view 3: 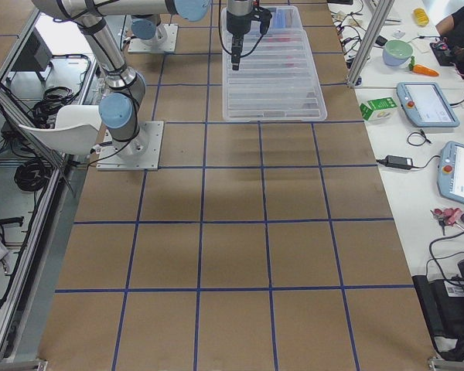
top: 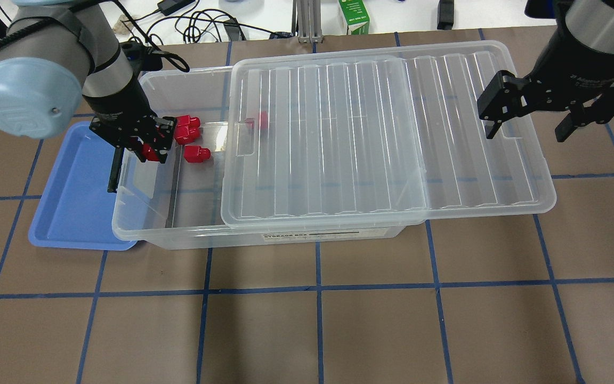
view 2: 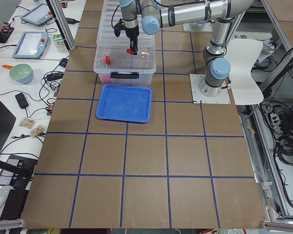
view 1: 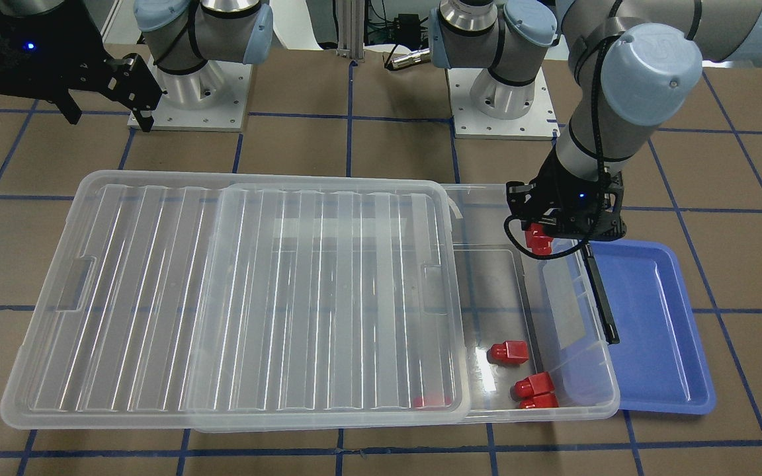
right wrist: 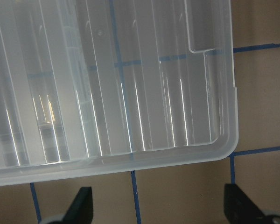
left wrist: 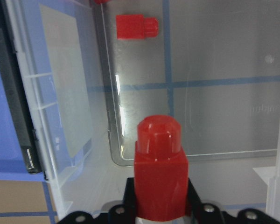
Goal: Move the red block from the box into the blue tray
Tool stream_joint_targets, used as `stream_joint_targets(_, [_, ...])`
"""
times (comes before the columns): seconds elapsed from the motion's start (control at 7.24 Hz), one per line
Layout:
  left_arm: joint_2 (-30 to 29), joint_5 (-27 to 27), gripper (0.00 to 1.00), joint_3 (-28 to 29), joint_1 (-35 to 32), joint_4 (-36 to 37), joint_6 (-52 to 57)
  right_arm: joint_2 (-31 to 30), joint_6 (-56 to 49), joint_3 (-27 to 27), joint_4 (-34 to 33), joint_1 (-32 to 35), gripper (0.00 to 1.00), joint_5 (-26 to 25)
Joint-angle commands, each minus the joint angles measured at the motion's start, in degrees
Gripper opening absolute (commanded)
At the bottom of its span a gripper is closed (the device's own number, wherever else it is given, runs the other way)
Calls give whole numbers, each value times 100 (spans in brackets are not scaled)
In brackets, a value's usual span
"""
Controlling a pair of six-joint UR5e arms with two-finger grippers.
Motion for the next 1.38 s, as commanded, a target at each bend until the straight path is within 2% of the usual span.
stream_joint_targets(0.0, [38,8,0,-24,816,-12,1100,-18,-15,-34,24,0,100,34])
stream_joint_targets(0.28, [-127,-36,0,-51,1756,93,2513,-106,-24,27,51,53,100,52])
stream_joint_targets(0.69, [-627,-71,0,-365,2505,1118,3879,-98,-16,27,7,211,100,78])
stream_joint_targets(0.97, [-1286,-254,0,-927,2771,2462,4049,-80,-15,45,-2,211,100,8])
stream_joint_targets(1.1, [-1524,-299,0,-1060,2780,2806,4006,-54,-24,45,-11,202,100,8])
stream_joint_targets(1.24, [-1726,-300,0,-1053,2780,2827,3997,-45,-42,45,-28,176,100,8])
